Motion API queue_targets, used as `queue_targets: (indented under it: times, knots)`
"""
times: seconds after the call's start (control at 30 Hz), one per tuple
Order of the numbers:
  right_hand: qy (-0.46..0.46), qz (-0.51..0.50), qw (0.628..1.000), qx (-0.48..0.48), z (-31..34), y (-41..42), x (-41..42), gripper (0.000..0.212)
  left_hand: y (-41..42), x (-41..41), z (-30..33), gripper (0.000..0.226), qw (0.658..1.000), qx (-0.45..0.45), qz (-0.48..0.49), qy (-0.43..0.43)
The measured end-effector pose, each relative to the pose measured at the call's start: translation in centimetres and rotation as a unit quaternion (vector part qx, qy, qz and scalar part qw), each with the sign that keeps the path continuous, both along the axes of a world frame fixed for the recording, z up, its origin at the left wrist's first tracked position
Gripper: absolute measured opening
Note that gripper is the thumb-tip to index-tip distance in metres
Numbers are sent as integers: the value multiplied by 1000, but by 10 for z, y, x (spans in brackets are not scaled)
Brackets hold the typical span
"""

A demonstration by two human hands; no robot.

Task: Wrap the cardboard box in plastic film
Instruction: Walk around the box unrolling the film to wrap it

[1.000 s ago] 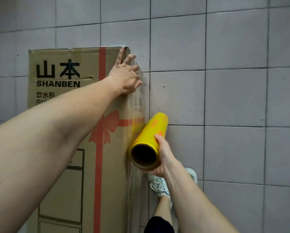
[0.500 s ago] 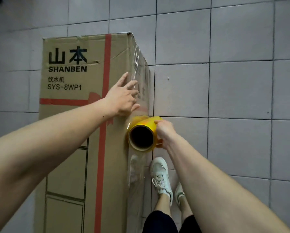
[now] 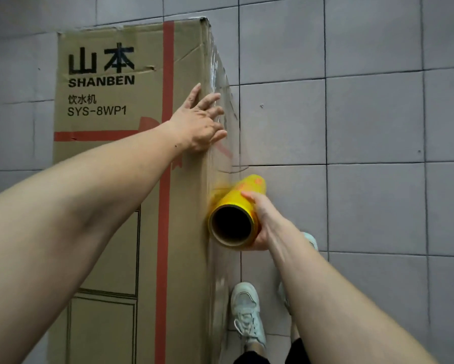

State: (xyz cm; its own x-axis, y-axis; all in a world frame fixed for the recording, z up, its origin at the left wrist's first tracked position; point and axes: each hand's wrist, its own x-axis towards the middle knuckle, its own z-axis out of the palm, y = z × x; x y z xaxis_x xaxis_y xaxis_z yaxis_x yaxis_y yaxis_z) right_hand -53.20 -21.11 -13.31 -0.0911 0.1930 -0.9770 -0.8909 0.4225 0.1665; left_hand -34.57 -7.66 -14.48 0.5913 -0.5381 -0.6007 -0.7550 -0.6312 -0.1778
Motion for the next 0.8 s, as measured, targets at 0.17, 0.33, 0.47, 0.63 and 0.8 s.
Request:
queue_targets:
  times: [0.17,0.33,0.47,0.63,0.8]
  knots:
    - [101,-238,961,98,-7,18,-93,72,0,0,0,52,1000,-8,11,4]
    - [73,-259,958,103,-6,20,-107,54,-1,-8,6,53,1000,8,27,-6]
    - [-105,-18,989,-106,4,12,-67,36,10,-53,7,52,999,2,31,-12]
    - [-168,266,932,-180,13,13,-34,46,42,-138,7,57,984,-97,147,-4]
    - [-165,269,949,15,36,12,-35,61,49,-145,0,60,979,-113,170,0]
